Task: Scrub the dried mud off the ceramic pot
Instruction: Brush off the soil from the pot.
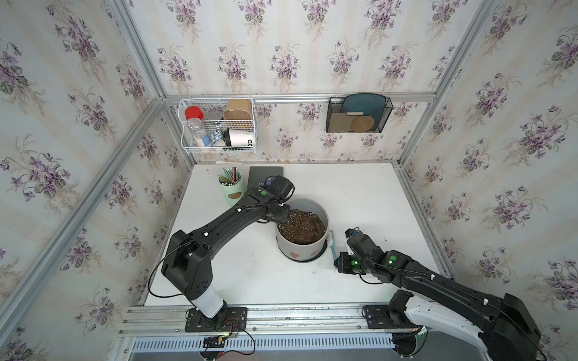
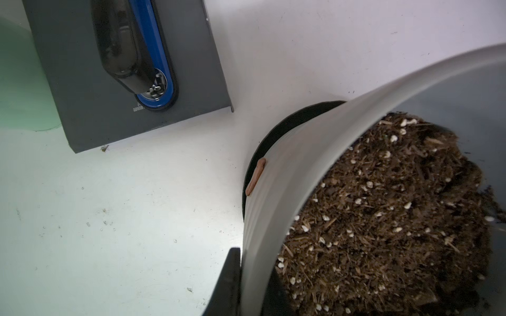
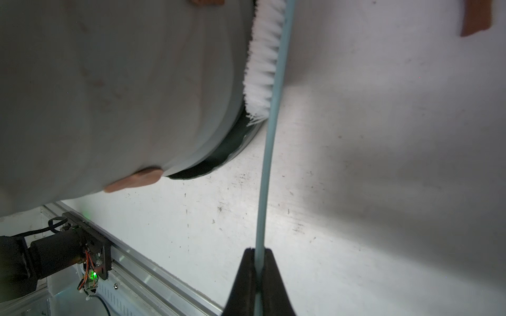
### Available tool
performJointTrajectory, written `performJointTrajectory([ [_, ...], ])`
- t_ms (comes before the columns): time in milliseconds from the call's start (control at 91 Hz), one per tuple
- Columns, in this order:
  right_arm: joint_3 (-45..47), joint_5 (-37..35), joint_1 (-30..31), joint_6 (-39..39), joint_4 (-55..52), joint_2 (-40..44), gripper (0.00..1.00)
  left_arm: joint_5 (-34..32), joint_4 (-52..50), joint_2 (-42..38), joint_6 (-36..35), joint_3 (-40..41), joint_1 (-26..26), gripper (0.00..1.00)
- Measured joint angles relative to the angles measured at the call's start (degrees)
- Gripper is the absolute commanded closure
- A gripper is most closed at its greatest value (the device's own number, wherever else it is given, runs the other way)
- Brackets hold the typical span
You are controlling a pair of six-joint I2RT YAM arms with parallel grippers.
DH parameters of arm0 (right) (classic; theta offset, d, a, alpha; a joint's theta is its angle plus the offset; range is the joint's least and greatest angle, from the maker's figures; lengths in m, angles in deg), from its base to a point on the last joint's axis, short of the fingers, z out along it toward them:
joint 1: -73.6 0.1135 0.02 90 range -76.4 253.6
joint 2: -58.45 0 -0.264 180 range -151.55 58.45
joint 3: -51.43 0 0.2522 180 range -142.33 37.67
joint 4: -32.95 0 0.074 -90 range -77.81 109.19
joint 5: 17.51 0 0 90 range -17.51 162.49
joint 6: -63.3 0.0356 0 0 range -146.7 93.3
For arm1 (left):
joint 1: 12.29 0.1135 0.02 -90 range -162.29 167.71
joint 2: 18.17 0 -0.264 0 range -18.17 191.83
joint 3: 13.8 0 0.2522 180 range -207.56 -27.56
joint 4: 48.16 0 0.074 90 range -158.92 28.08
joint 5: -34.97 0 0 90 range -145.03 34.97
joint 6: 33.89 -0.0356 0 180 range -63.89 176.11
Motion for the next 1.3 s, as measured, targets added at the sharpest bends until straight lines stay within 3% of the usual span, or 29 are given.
performJointTrajectory([
  [593,-1.7,-1.0,0.3,-1.1,-1.5,6.0,1.0,-0.1,0.3,-0.2,0.0,0.5,0.0,1.0],
  [890,-4.8,-7.3,0.2,-1.1,-6.1,7.2,1.0,-0.2,0.4,-0.2,0.0,0.5,0.0,1.0],
  [1297,-7.7,-13.0,-8.1,-0.4,-14.4,3.4,1.0,-0.5,0.7,-1.0,0.0,1.3,0.0,1.0],
])
